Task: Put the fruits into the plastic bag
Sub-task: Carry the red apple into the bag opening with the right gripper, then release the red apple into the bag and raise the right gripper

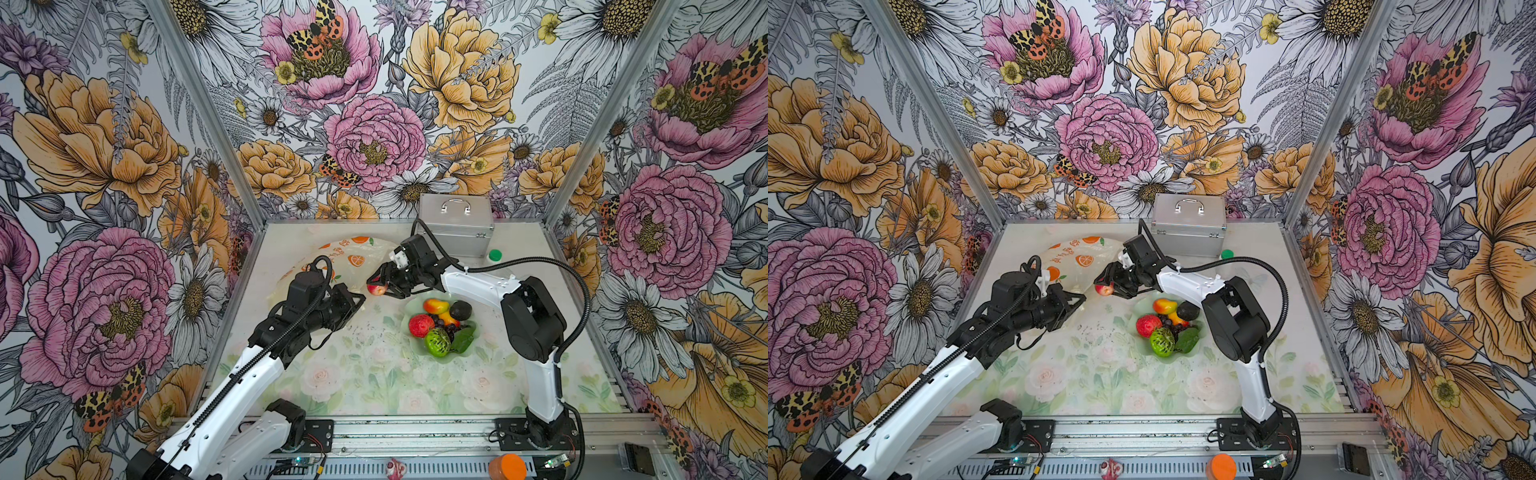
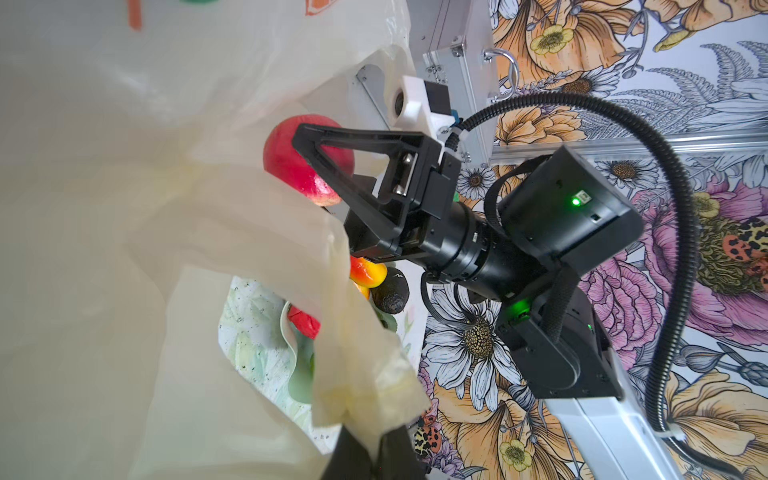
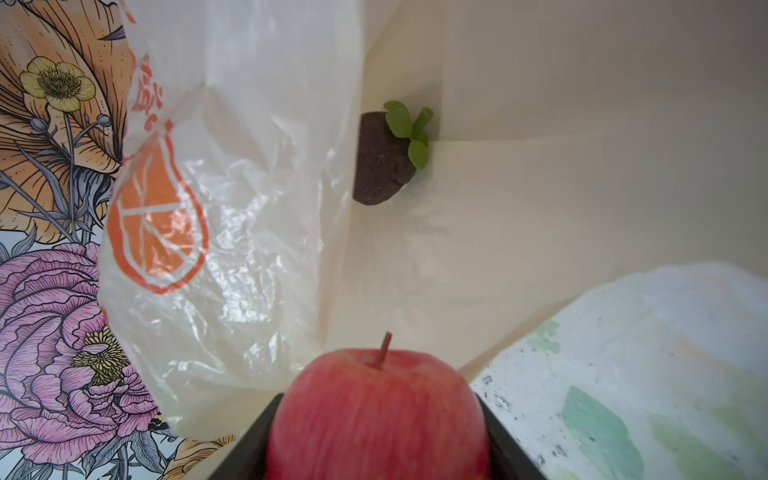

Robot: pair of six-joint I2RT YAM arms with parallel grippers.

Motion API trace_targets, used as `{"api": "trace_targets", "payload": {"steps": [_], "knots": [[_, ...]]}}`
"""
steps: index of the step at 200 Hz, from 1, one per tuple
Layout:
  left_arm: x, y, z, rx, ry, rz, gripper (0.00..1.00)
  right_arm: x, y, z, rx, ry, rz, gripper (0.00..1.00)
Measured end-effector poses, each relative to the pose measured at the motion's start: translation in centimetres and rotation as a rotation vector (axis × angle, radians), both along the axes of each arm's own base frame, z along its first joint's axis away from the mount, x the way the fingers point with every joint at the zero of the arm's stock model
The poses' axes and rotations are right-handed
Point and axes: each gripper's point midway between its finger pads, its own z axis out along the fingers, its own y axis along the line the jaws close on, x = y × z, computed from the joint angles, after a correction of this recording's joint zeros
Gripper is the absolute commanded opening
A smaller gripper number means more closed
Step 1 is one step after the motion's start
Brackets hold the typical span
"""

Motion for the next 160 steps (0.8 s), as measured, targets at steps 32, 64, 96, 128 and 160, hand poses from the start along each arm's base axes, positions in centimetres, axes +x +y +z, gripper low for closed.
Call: {"api": "trace_targets", "payload": {"steps": [32, 64, 96, 128, 160], "knots": [[-0.1, 0.0, -0.2, 0.002, 0.003, -0.001, 0.0, 0.4, -0.8, -0.4, -0.026, 0.012, -0.014, 0.51], [-0.1, 0.0, -0.2, 0.003, 0.0, -0.003, 0.0, 2.3, 0.5, -0.4, -0.016, -0.006, -0.011, 0.51], [-0.1, 0.0, -0.4, 0.008, 0.004, -0.007, 0.0, 2.9, 1.2, -2.9, -0.038, 0.029, -0.011, 0.53], [0.1, -0.2, -0.9, 0.017, 0.017, -0.015, 0.0, 3.2, 1.6, -4.3, -0.054, 0.066, -0.017, 0.68], [0.0, -0.3, -0.9, 0.017, 0.017, -0.02, 0.0, 4.0, 2.8, -2.6, -0.017, 0.041, -0.007, 0.87]]}}
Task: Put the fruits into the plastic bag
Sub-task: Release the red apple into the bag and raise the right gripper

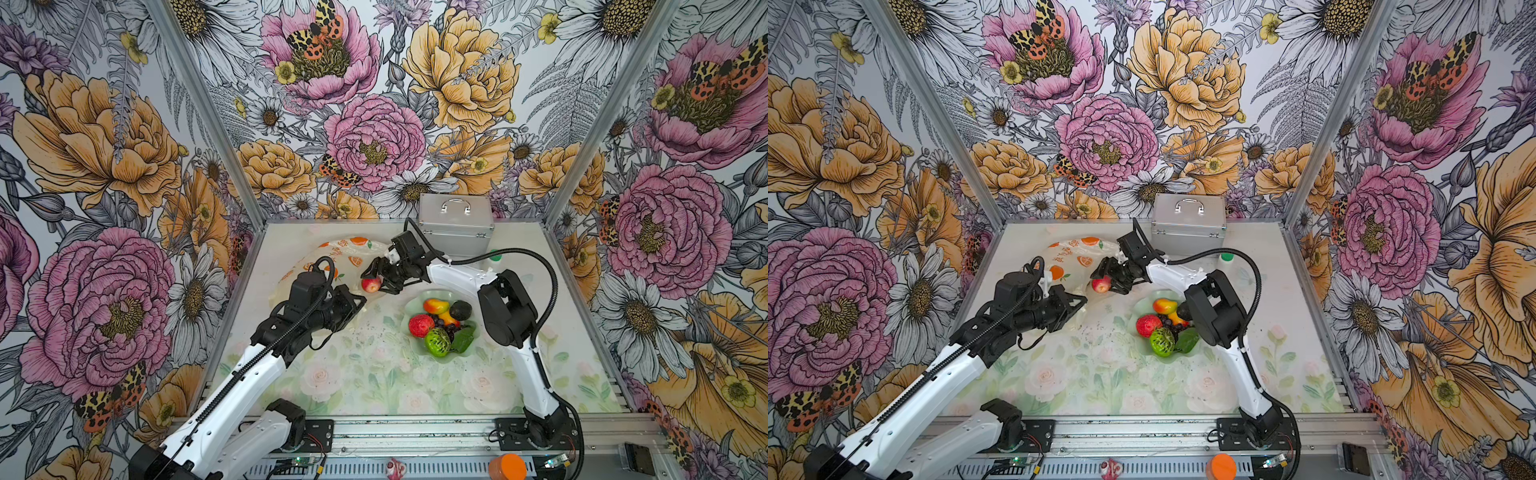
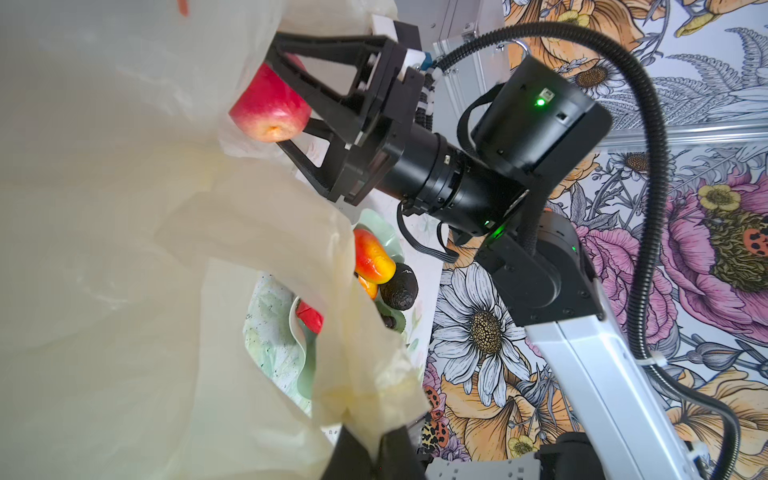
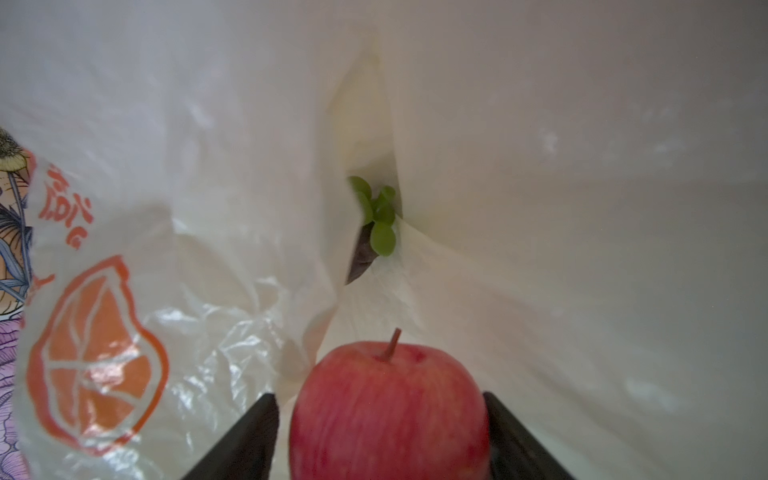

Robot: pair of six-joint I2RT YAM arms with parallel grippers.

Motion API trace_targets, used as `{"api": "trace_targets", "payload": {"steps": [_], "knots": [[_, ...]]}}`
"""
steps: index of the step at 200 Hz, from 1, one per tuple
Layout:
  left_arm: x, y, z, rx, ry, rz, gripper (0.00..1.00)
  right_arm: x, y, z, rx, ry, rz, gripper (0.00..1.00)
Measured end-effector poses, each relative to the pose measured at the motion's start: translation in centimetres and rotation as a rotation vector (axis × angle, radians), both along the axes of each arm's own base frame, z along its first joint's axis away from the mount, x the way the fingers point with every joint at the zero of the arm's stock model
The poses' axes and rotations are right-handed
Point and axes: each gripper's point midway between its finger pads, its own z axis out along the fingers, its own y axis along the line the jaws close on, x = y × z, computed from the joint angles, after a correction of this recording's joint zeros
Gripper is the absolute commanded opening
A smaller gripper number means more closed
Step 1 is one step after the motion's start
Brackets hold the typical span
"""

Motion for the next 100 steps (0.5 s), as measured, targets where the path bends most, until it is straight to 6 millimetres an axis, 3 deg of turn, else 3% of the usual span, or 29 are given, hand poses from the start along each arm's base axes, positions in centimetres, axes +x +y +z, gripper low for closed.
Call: {"api": "trace_targets", "payload": {"steps": [57, 70, 76, 100], "knots": [[-0.2, 0.1, 0.3, -0.013, -0.019, -0.003, 0.0, 2.1, 2.1, 5.0, 0.108, -0.117, 0.019, 0.9], [-0.3, 0.1, 0.3, -0.017, -0.021, -0.004, 0.0, 2.2, 2.3, 5.3, 0.12, -0.132, 0.024, 0.92], [-0.4, 0.2, 0.3, -0.018, -0.023, -0.001, 0.0, 2.2, 2.3, 5.4, 0.122, -0.139, 0.027, 0.99], [-0.5, 0.9, 0.4, -0.029, -0.034, 0.016, 0.0, 1.9, 2.0, 5.7, 0.12, -0.162, 0.038, 0.99]]}}
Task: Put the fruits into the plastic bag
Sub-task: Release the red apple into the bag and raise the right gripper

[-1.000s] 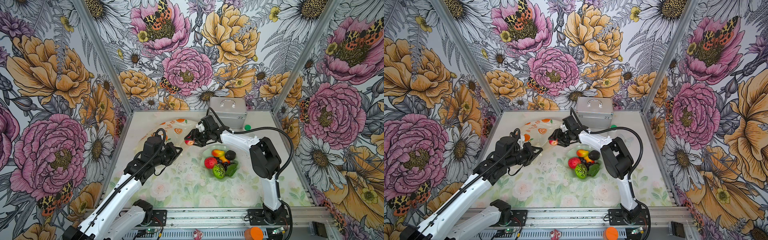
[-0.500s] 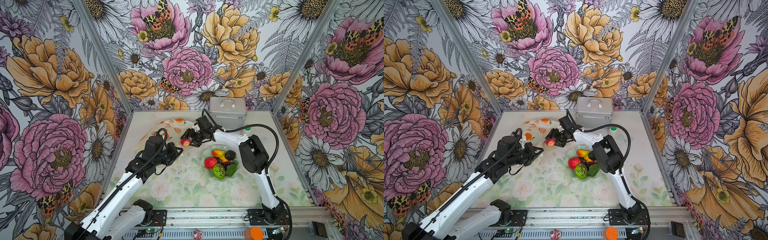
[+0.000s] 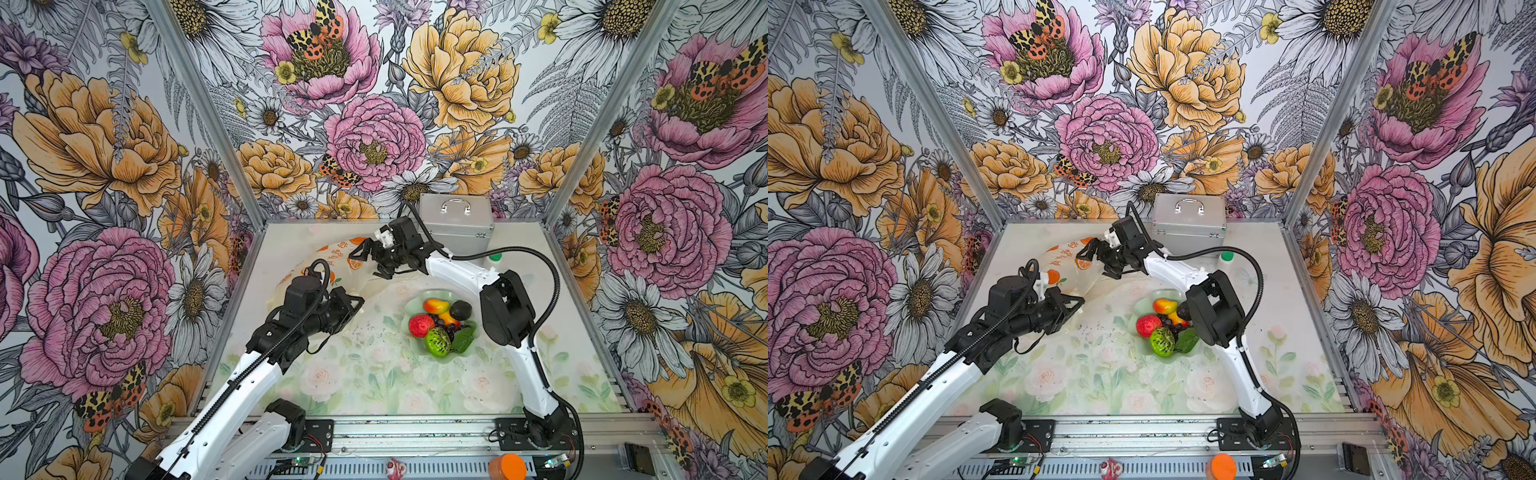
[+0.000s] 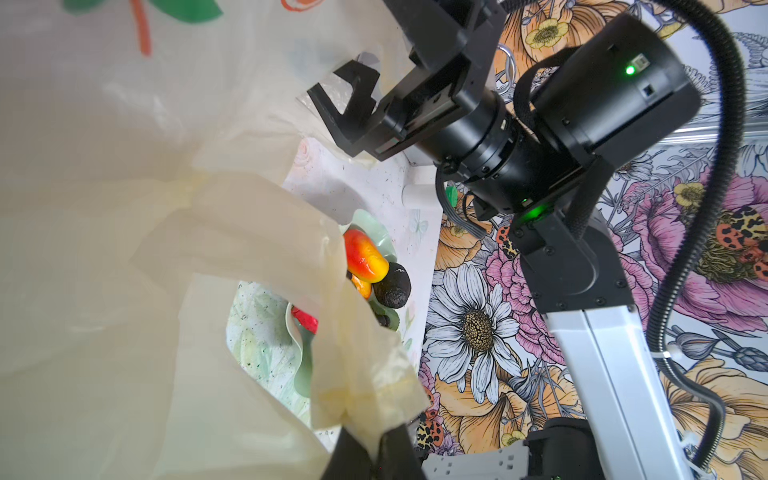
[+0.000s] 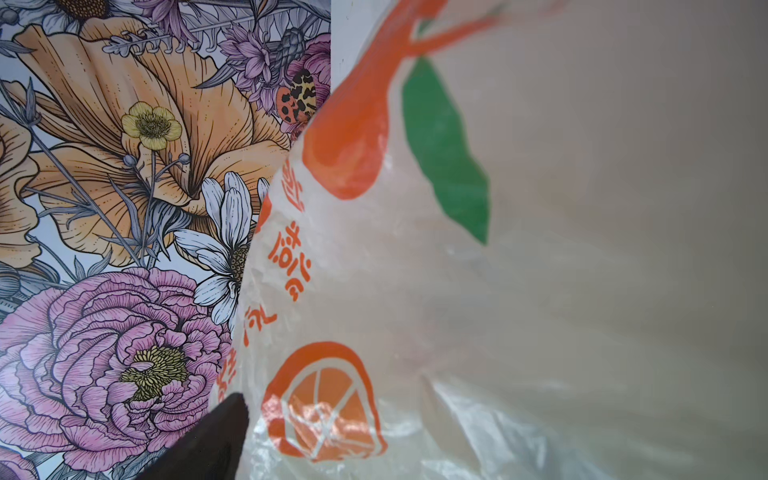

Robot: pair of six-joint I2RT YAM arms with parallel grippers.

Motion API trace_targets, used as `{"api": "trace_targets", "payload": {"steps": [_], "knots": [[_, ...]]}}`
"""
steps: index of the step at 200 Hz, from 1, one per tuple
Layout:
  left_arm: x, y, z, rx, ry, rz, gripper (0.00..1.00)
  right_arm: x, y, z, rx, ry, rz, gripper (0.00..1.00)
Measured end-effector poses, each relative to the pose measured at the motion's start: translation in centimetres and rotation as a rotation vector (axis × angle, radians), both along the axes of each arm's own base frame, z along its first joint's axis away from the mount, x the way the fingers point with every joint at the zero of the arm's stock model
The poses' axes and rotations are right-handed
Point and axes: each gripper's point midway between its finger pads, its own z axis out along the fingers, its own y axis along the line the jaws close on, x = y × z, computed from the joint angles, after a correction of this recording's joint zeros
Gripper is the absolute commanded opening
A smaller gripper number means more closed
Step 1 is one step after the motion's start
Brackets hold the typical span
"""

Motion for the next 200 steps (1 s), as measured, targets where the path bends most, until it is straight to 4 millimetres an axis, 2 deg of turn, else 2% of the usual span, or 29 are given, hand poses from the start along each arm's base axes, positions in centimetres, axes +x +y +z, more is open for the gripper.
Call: {"api": "trace_targets", "payload": {"steps": [17, 34, 57, 91, 116, 129, 146, 182, 200], "knots": [[-0.1, 0.5, 0.1, -0.005, -0.01, 0.013, 0.0, -0.9, -1.1, 0.4, -0.014, -0.006, -0.001, 1.0], [-0.3, 0.9, 0.1, -0.009, -0.019, 0.024, 0.0, -1.9, -2.6, 1.9, -0.022, -0.033, -0.005, 0.99], [-0.6, 1.4, -0.2, -0.012, -0.023, 0.034, 0.0, -3.5, -5.0, 5.8, -0.006, -0.107, -0.013, 1.0], [-0.9, 2.1, -1.4, -0.006, -0.009, 0.054, 0.0, -5.2, -10.0, 12.8, 0.011, -0.268, -0.059, 0.99], [-1.3, 2.5, -2.5, -0.001, 0.004, 0.063, 0.0, -6.5, -13.6, 15.7, -0.046, -0.354, -0.094, 0.99], [-1.5, 2.7, -2.8, -0.001, 0.005, 0.068, 0.0, -7.3, -15.3, 15.9, -0.105, -0.373, -0.102, 0.99], [-1.7, 2.8, -2.8, -0.003, -0.001, 0.071, 0.0, -8.9, -17.0, 15.0, -0.201, -0.368, -0.086, 1.0], [-1.8, 2.9, -2.4, -0.005, -0.02, 0.072, 0.0, -12.5, -20.3, 10.5, -0.447, -0.273, -0.005, 0.99], [-1.9, 3.0, -2.7, 0.011, -0.013, 0.07, 0.0, -14.7, -21.3, 8.3, -0.561, -0.233, 0.067, 0.98]]}}
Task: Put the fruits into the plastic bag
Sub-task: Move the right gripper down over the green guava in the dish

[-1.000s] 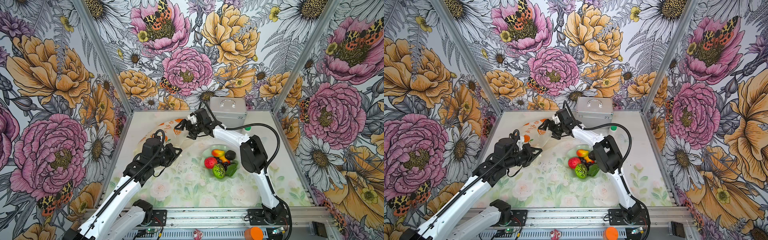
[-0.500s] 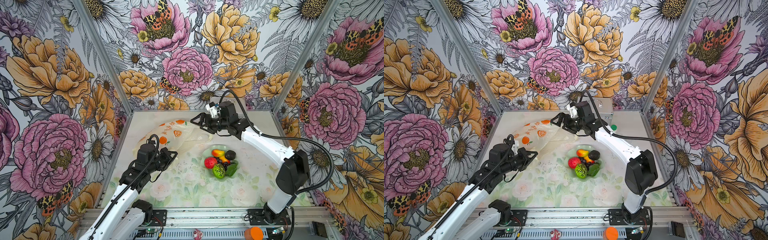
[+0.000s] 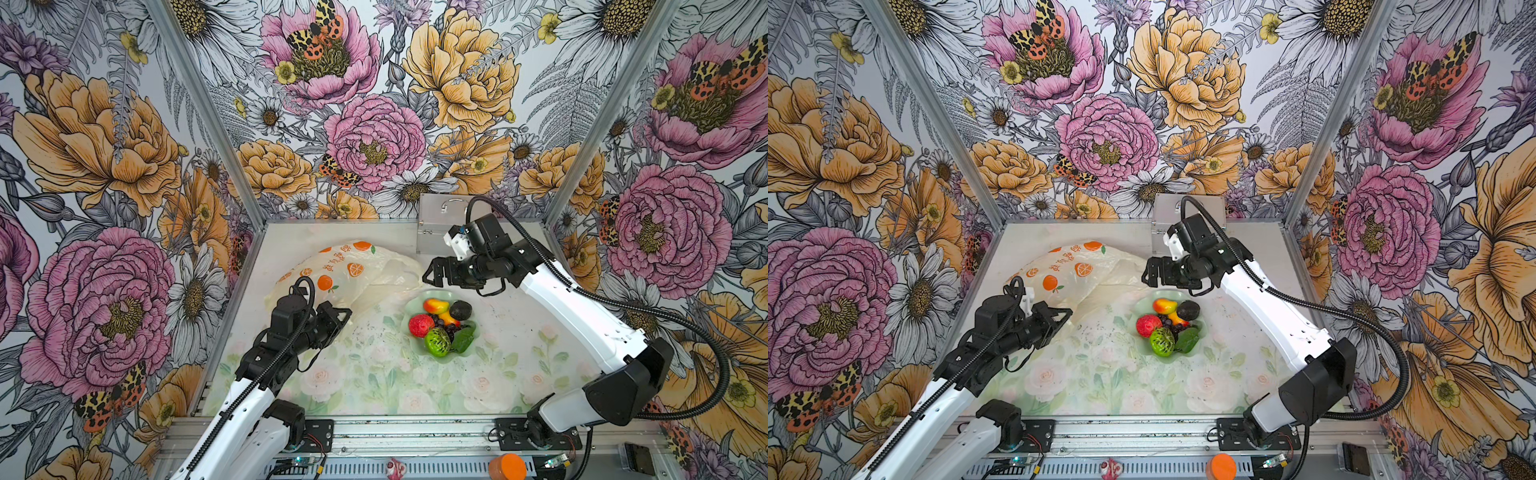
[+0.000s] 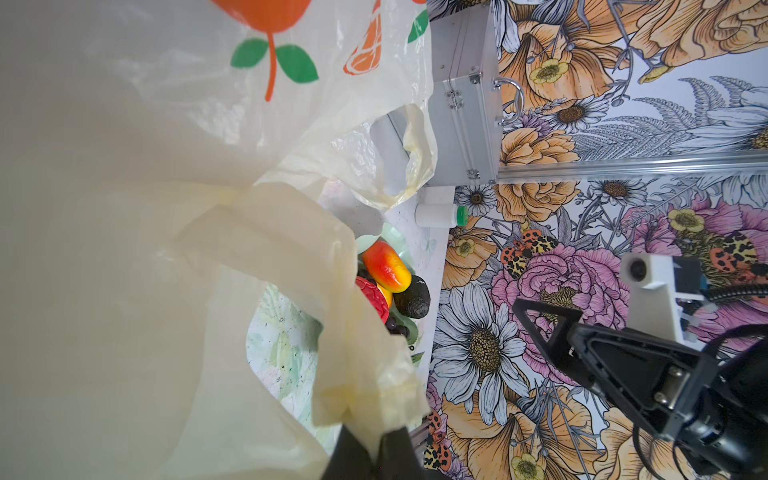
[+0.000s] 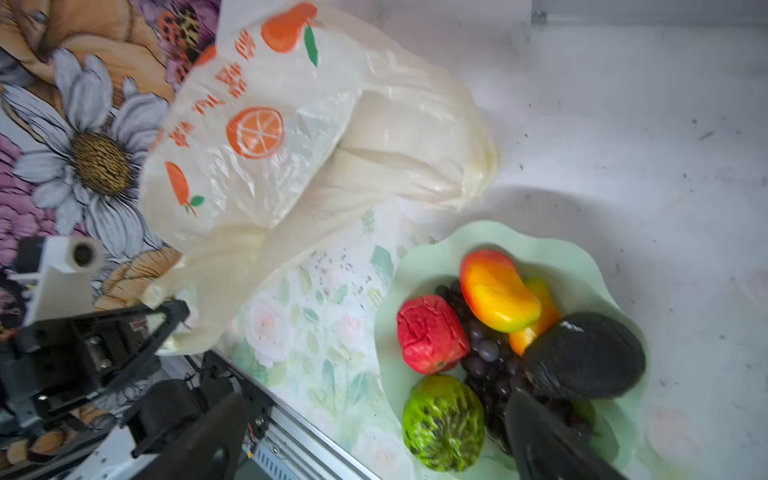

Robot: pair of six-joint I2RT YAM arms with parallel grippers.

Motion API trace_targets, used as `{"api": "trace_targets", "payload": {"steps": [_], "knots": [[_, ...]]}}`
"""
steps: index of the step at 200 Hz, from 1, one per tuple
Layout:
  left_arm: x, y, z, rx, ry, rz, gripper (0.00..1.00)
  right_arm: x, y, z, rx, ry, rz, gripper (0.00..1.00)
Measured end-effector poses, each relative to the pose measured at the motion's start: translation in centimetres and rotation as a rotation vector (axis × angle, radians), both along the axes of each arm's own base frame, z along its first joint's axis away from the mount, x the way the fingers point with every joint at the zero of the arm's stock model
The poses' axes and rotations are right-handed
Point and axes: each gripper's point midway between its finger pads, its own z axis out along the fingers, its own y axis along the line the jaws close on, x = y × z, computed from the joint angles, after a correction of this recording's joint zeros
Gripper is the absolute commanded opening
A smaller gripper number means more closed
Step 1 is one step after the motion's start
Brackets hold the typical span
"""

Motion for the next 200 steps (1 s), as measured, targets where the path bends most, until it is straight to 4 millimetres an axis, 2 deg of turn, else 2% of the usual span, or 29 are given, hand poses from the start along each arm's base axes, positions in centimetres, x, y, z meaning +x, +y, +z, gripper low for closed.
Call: {"api": "trace_targets", "payload": {"steps": [31, 53, 99, 129, 200], "knots": [[-0.2, 0.2, -0.6, 0.026, 0.013, 0.0, 0.0, -3.9, -0.7, -3.7, -0.159, 0.09, 0.101, 0.97], [-0.3, 0.4, -0.8, 0.04, 0.017, 0.0, 0.0, -5.7, -0.9, -5.1, -0.224, 0.129, 0.155, 0.96], [-0.2, 0.5, -1.0, 0.047, 0.019, 0.003, 0.0, -6.9, -0.4, -6.8, -0.299, 0.15, 0.217, 0.93], [-0.3, 0.5, -1.1, 0.049, 0.024, 0.002, 0.0, -7.5, 0.0, -8.7, -0.364, 0.181, 0.262, 0.91], [-0.3, 0.5, -1.1, 0.049, 0.028, 0.003, 0.0, -8.1, 0.7, -11.7, -0.473, 0.212, 0.321, 0.89]]}}
